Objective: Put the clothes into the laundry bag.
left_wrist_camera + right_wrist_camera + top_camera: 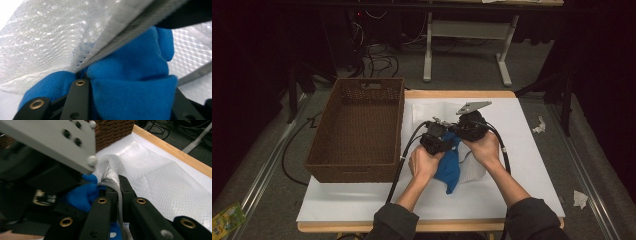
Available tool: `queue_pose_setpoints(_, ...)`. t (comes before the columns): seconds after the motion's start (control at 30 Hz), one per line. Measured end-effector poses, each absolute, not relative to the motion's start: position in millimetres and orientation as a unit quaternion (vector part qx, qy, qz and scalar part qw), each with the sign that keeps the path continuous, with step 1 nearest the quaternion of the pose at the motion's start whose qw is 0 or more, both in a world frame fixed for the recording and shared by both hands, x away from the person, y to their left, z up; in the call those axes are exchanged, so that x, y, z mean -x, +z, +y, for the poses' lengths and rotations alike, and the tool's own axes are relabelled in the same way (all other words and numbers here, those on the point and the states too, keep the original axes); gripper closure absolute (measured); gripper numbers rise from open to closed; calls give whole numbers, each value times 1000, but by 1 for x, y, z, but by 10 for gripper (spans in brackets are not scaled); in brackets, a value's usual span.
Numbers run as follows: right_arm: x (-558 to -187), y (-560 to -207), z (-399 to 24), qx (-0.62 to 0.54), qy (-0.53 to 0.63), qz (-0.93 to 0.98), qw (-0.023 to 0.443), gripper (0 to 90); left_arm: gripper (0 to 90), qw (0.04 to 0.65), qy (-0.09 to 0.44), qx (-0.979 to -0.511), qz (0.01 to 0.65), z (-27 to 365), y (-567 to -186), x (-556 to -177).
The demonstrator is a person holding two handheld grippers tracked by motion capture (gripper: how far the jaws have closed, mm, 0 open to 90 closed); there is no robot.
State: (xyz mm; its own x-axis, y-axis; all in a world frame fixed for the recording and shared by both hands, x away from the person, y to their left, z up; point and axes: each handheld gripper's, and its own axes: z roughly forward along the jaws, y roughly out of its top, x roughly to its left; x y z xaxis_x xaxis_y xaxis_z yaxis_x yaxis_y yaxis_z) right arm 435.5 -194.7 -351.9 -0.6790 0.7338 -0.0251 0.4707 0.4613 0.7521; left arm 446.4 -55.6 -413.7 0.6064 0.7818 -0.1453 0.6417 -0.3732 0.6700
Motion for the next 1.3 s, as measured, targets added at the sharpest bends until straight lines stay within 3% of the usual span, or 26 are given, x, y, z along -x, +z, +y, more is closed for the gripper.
queue_pose_setpoints(0.43,-440,-360,-188,-357,368,842,167,896,584,329,107,-823,451,-57,-430,-454)
queue_pose_setpoints(0.97,-445,-368,-190,-364,358,844,167,895,371,340,103,-835,421,-51,-427,-450)
queue_pose_setpoints(1.3,-447,-368,-192,-366,359,842,169,895,306,355,113,-841,393,-42,-410,-436)
